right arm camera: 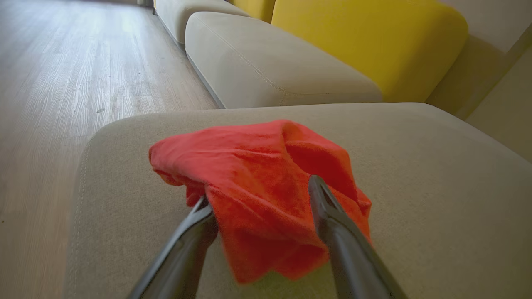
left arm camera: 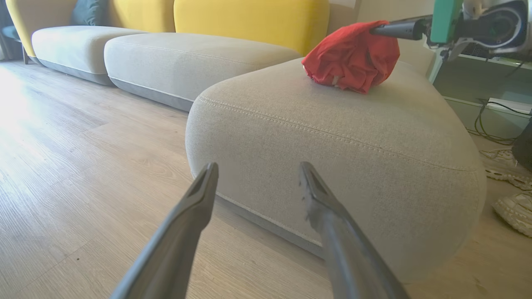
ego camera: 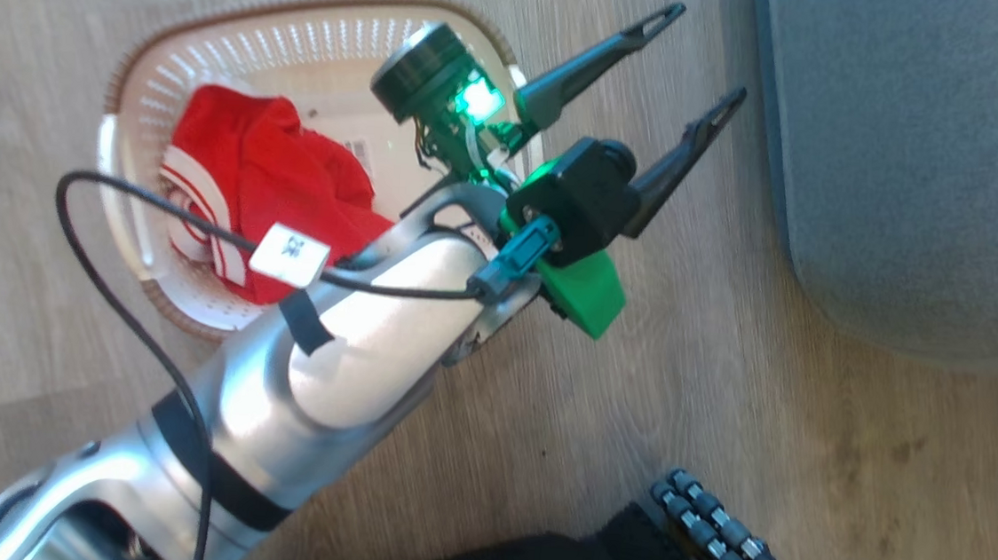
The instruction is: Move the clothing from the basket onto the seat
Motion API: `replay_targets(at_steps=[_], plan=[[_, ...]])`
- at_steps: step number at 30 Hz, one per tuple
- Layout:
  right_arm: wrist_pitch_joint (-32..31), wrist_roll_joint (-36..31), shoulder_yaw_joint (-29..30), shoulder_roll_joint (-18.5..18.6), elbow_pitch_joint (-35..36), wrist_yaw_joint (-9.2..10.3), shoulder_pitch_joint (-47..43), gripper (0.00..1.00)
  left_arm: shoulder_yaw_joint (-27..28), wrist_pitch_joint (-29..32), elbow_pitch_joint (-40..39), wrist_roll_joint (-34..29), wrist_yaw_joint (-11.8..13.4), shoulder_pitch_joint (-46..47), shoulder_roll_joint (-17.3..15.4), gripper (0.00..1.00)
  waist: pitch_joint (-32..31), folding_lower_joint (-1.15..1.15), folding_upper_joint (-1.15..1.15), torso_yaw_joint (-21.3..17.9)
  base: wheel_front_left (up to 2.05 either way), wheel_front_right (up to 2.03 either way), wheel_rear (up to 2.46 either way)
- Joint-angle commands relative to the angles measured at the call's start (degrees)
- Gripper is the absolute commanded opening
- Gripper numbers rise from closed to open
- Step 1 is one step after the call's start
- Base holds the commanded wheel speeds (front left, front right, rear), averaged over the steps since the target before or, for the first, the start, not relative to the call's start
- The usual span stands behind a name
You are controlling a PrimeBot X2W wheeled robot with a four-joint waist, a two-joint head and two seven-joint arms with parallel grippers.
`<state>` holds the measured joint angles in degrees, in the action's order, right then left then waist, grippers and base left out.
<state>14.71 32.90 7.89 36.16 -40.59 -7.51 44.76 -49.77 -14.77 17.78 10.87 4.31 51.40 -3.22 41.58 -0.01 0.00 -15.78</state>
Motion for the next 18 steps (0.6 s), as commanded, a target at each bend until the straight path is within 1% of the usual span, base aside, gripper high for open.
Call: replay_targets(at_steps=[1, 9, 16, 18], plan=[[0.3, -0.1, -0.3, 2.3, 2.3, 0.02, -2.4, 1.0, 1.7, -0.2, -2.5, 0.5, 0.7, -1.0, 0.3, 1.0, -2.4, 0.01, 0.0, 1.1, 0.0, 0.0, 0.0], [0.3, -1.7, 0.3, 0.2, 8.2, 0.02, -10.6, 1.0, 4.5, -0.2, -4.1, 1.3, 1.3, -5.6, 0.3, 1.0, -8.9, 0.01, 0.0, 4.4, 0.0, 0.0, 0.0], [0.3, -2.9, 0.7, -3.2, 16.0, 0.02, -17.1, 1.0, 9.9, -0.2, -5.2, 1.7, 1.4, -12.0, 0.3, 1.0, -15.1, 0.01, 0.0, 7.7, 0.0, 0.0, 0.0], [0.3, -3.0, 0.5, -3.6, 17.1, 0.02, -17.9, 1.0, 10.8, -0.2, -5.5, 1.7, 1.3, -12.9, 0.3, 1.0, -16.0, 0.01, 0.0, 8.3, 0.0, 0.0, 0.0]])
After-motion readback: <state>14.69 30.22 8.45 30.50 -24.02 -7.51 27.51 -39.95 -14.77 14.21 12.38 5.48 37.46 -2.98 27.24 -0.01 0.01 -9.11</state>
